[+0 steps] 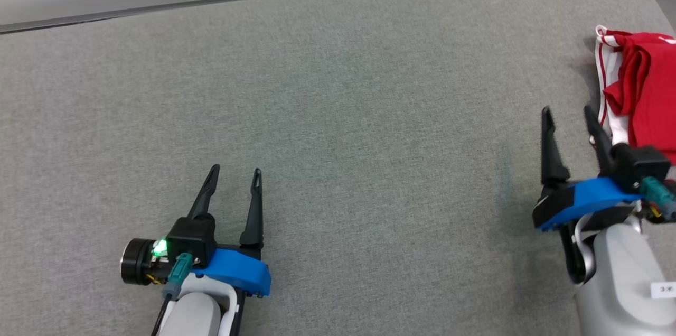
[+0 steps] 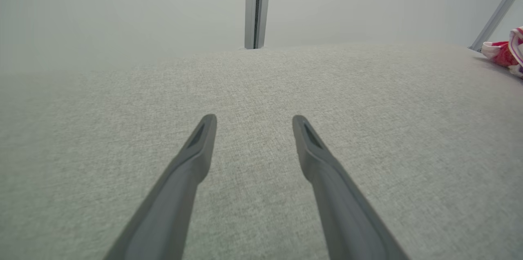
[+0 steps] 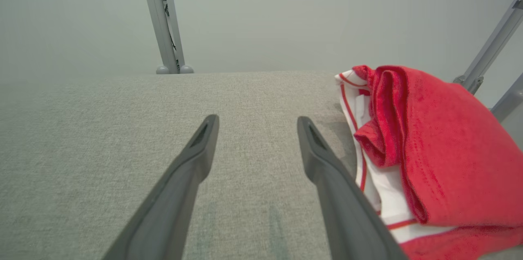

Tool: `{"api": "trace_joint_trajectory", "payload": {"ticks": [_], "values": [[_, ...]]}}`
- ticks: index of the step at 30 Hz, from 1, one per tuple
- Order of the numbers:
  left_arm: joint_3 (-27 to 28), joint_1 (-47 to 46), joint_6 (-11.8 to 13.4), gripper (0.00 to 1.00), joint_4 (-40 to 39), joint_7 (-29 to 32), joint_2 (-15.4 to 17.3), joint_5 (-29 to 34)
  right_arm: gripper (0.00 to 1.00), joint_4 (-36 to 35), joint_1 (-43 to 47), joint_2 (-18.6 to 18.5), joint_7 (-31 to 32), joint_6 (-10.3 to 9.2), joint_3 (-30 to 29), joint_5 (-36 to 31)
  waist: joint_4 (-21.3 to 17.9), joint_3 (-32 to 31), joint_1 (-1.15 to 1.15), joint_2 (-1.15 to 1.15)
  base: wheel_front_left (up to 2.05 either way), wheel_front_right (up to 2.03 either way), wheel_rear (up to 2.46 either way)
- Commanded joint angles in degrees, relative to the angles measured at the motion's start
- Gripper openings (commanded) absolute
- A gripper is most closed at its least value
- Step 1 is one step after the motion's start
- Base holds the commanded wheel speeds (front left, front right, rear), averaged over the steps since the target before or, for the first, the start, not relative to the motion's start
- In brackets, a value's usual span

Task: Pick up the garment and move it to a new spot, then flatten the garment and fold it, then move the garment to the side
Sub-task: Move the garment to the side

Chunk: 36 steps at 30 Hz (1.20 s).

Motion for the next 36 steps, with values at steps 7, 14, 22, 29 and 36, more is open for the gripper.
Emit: {"api": "trace_joint_trajectory", "payload": {"ticks": [7,14,22,29,36], "values": [[2.3,2.8,3.1,1.00,-0.6,0.0,0.1,-1.4,1.00,-0.2,6.0,1.1,-0.2,-0.02,4.8,1.3,2.5,-3.0,0.00,0.00,0.00,0.00,0.00],[3.2,4.6,5.1,1.00,-1.5,0.0,0.1,-1.9,1.00,-1.3,8.7,1.1,-0.2,-0.02,8.1,2.3,6.2,-5.3,0.00,0.00,0.00,0.00,0.00],[4.2,7.5,5.1,1.00,-0.8,0.0,0.1,-2.9,1.00,-1.2,11.8,1.1,-0.2,-0.02,9.7,5.1,9.3,-9.7,0.00,0.00,0.00,0.00,0.00],[5.6,10.3,4.0,1.00,-0.1,0.0,0.1,-4.2,1.00,-0.3,14.3,1.2,-0.2,-0.02,11.1,6.8,9.7,-13.6,0.00,0.00,0.00,0.00,0.00],[6.8,12.2,3.0,1.00,0.4,0.0,0.1,-5.2,1.00,-0.1,16.2,1.1,-0.2,-0.02,12.0,7.4,9.1,-16.4,0.00,0.00,0.00,0.00,0.00]]}}
